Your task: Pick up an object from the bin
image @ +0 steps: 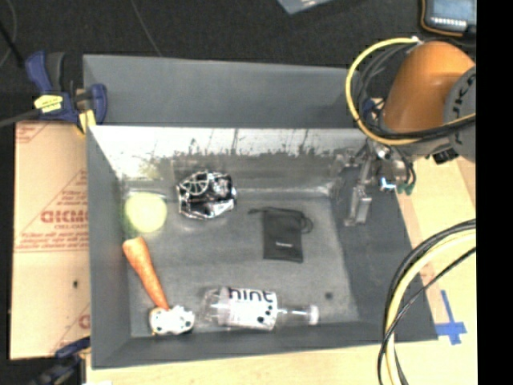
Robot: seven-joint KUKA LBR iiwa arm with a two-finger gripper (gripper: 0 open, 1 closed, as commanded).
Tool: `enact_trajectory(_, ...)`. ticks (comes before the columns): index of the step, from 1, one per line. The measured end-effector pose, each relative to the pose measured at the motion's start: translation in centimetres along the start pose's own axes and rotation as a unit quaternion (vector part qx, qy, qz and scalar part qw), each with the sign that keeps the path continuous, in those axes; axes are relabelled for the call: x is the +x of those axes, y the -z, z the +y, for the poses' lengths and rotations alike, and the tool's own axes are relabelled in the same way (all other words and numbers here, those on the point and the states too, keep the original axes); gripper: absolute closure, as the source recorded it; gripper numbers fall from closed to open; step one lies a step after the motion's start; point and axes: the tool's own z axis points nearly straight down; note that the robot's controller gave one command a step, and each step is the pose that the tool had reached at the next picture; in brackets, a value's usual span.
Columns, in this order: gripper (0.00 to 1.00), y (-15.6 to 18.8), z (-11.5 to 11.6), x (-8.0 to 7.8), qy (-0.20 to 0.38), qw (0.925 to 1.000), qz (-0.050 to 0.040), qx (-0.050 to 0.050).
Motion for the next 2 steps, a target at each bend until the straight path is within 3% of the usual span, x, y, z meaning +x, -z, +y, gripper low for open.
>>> enact_trajectory(1, 0.0, 0.5, 0.0, -0.1, 0.001, 1.0, -0.0035, 0.001)
enact_trajectory(2, 0.0, -2.5, 2.2, 0.8, 0.068, 0.9976, -0.0064, 0.002)
